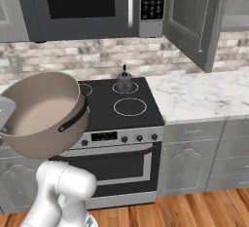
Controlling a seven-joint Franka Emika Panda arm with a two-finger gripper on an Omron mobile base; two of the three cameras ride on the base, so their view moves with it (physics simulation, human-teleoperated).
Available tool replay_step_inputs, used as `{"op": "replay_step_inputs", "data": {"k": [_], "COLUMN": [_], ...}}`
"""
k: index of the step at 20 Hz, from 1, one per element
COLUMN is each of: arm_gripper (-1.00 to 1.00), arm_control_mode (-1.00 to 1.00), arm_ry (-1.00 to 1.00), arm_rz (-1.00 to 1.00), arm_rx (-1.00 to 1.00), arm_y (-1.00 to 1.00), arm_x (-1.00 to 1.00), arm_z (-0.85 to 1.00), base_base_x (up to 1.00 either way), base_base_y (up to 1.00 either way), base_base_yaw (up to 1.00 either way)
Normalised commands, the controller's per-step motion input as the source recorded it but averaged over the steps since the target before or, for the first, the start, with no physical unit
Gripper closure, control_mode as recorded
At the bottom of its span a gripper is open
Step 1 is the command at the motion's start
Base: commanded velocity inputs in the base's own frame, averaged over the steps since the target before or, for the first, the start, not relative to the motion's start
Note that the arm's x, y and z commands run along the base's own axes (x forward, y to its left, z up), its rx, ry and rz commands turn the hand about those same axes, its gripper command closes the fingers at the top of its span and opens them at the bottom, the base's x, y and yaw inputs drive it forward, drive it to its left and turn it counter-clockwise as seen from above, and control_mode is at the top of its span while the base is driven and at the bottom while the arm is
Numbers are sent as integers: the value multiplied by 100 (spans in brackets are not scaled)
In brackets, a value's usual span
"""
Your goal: Pick the kettle from the cabinet and place it on a stove burner. Then pick the pot from the counter and place it on another stove burner. Finally, turn both burners on.
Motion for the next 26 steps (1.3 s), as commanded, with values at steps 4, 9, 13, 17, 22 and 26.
{"op": "replay_step_inputs", "data": {"k": [4,9,13,17,22,26], "arm_gripper": [100,100,100,100,100,100], "arm_control_mode": [100,100,100,100,100,100], "arm_ry": [0,0,0,0,0,0], "arm_rz": [0,0,0,0,0,0], "arm_rx": [0,0,0,0,0,0], "arm_y": [0,0,0,0,0,0], "arm_x": [0,0,0,0,0,0], "arm_z": [0,0,0,0,0,0], "base_base_x": [43,44,37,34,24,1], "base_base_y": [33,21,21,22,2,-13], "base_base_yaw": [0,0,0,0,1,1]}}
